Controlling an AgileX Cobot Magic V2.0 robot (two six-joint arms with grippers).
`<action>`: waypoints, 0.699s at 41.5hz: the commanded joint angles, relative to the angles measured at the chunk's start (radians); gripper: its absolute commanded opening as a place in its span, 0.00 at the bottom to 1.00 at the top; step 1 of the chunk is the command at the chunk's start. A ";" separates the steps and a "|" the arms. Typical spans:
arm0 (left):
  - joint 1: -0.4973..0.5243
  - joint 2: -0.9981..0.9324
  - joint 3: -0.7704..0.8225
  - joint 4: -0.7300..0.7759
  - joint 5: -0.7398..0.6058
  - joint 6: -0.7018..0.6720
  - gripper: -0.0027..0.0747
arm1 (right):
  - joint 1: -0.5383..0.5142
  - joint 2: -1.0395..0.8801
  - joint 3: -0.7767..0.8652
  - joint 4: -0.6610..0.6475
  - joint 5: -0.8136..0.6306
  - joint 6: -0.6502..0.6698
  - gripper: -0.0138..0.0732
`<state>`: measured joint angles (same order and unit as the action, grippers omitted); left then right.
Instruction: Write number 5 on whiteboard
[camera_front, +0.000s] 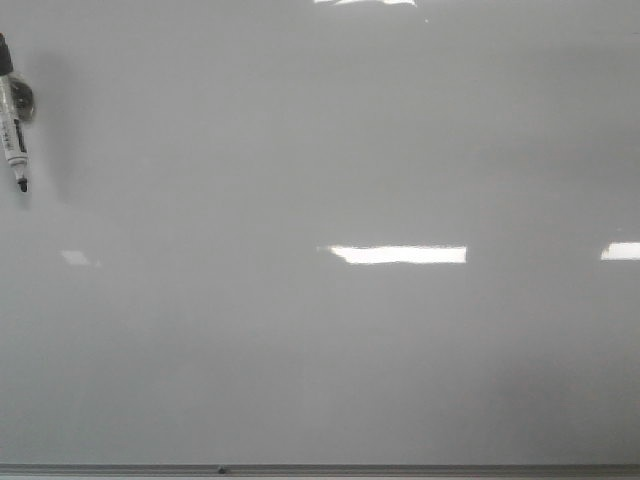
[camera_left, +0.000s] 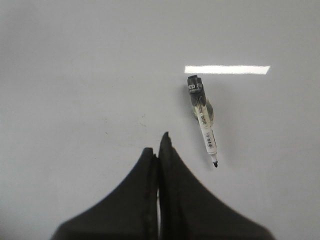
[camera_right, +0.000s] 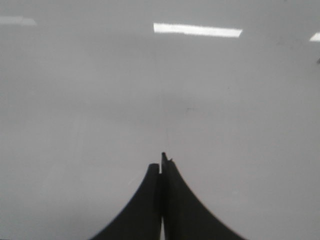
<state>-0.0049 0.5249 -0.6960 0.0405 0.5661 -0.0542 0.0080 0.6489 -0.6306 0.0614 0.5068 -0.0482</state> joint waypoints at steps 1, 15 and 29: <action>-0.007 0.028 -0.027 -0.008 -0.067 -0.009 0.01 | -0.004 0.042 -0.023 0.006 -0.048 -0.005 0.09; -0.007 0.117 -0.027 -0.005 -0.073 0.014 0.45 | -0.004 0.077 -0.023 0.006 -0.052 -0.005 0.75; -0.117 0.268 -0.031 -0.002 -0.167 0.017 0.85 | -0.004 0.077 -0.023 0.006 -0.055 -0.005 0.85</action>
<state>-0.0791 0.7521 -0.6960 0.0405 0.5085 -0.0399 0.0080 0.7242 -0.6306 0.0614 0.5184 -0.0482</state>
